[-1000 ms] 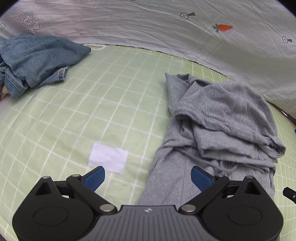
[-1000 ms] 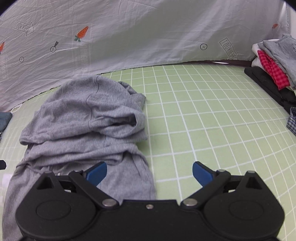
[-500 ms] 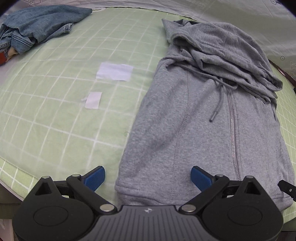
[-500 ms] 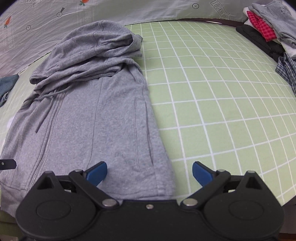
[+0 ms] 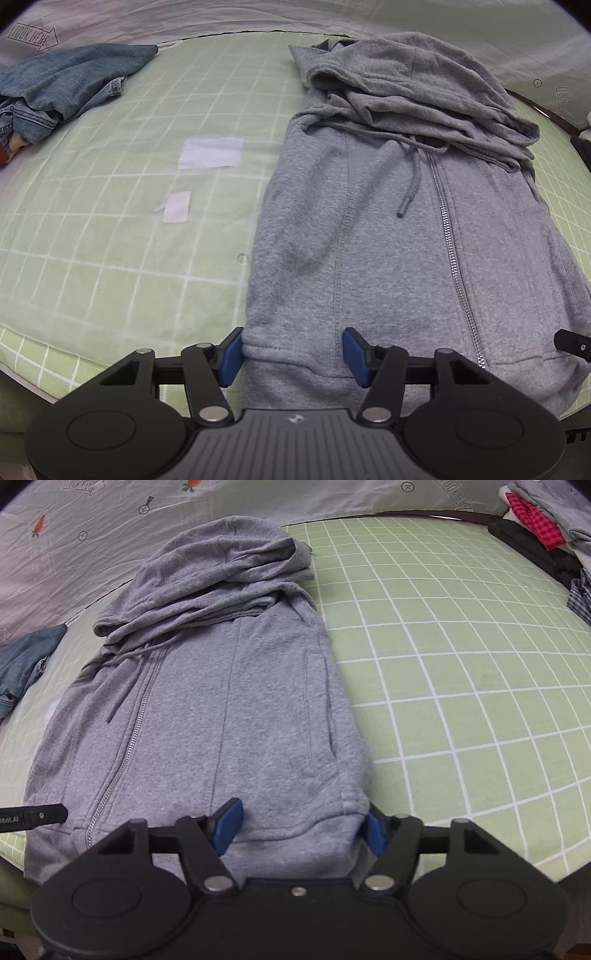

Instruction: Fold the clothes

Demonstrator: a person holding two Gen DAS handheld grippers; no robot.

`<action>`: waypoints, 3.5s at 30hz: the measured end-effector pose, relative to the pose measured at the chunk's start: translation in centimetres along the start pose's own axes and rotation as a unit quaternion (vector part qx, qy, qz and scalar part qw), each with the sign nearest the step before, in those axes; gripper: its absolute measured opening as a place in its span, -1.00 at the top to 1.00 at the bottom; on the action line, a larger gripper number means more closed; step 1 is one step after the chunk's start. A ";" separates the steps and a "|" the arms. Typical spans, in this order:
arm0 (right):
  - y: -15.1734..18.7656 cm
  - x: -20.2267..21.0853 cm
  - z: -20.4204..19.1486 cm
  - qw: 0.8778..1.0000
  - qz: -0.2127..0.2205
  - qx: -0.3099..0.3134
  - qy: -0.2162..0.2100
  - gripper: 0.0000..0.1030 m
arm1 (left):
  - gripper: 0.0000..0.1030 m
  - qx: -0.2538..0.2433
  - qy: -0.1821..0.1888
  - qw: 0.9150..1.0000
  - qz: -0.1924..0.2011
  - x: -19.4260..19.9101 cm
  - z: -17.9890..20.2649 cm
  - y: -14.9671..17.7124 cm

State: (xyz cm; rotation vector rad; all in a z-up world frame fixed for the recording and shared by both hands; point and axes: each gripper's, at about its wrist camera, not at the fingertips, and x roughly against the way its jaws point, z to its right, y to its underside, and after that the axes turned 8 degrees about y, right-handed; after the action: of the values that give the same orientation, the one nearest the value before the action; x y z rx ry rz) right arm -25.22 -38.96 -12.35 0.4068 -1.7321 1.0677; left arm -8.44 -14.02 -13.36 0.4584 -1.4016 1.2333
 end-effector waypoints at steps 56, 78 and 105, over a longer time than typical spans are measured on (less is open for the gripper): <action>-19.7 -6.9 1.8 0.982 0.053 -0.144 -0.107 0.83 | 0.86 0.142 0.194 0.968 0.066 -4.4 -2.7 -19.5; -32.8 -10.6 3.9 0.970 0.133 -0.193 -0.073 -0.02 | -0.20 0.141 0.120 0.973 0.142 -7.8 -5.3 -31.9; -35.2 -13.0 6.9 0.959 0.186 -0.205 -0.057 1.00 | -0.22 0.123 0.068 0.988 0.061 -12.3 -4.2 -27.4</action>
State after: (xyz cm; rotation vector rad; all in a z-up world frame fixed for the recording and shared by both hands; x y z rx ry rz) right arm 0.71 -66.61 -8.02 -0.1287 -2.1290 0.9174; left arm 19.77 -25.10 -14.13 0.4538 -1.1809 1.5189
